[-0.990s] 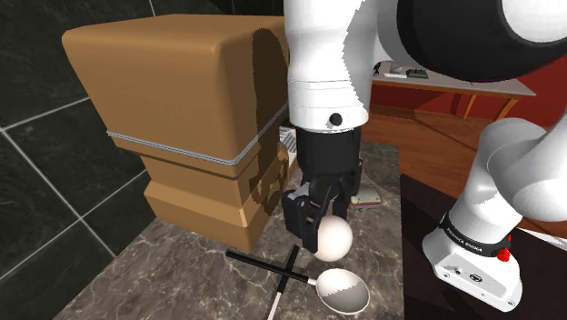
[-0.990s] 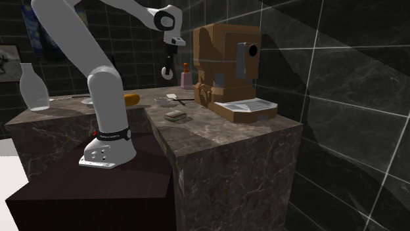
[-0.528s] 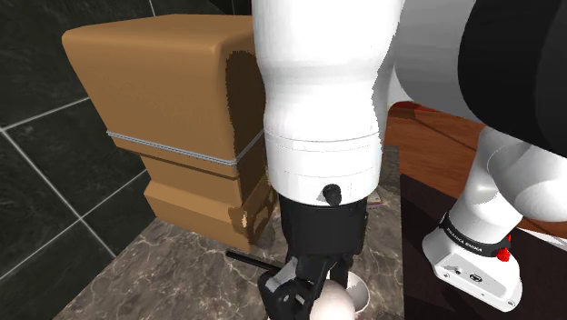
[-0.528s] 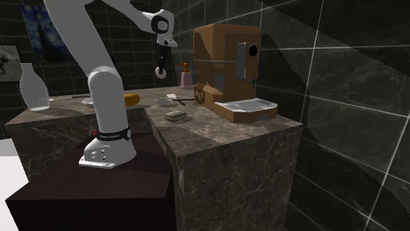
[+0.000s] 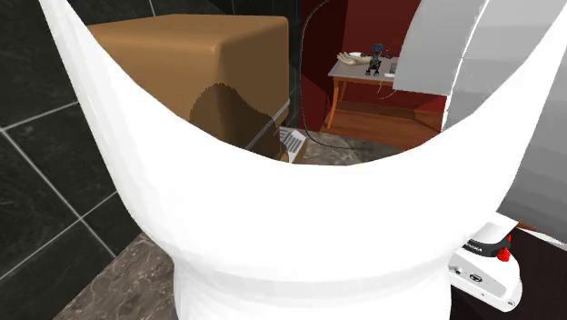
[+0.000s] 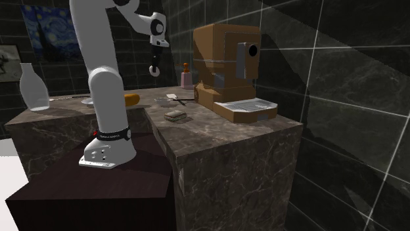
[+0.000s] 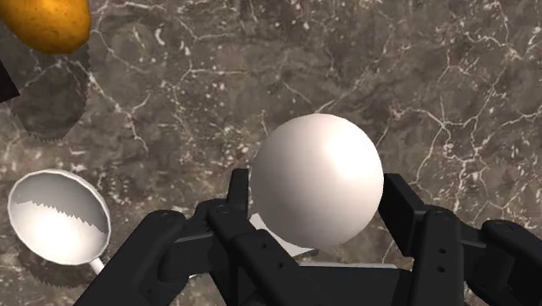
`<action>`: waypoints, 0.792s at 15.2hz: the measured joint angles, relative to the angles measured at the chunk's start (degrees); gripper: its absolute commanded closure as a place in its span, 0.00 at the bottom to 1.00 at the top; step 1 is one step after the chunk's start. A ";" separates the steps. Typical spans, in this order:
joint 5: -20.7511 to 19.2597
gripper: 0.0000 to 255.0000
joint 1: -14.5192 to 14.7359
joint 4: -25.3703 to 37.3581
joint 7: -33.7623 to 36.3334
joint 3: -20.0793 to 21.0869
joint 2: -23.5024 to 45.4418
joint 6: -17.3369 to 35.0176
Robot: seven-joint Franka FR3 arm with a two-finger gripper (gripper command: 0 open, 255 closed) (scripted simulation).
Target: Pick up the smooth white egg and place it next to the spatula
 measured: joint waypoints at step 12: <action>-12.68 1.00 5.09 3.73 11.62 2.36 13.91 6.87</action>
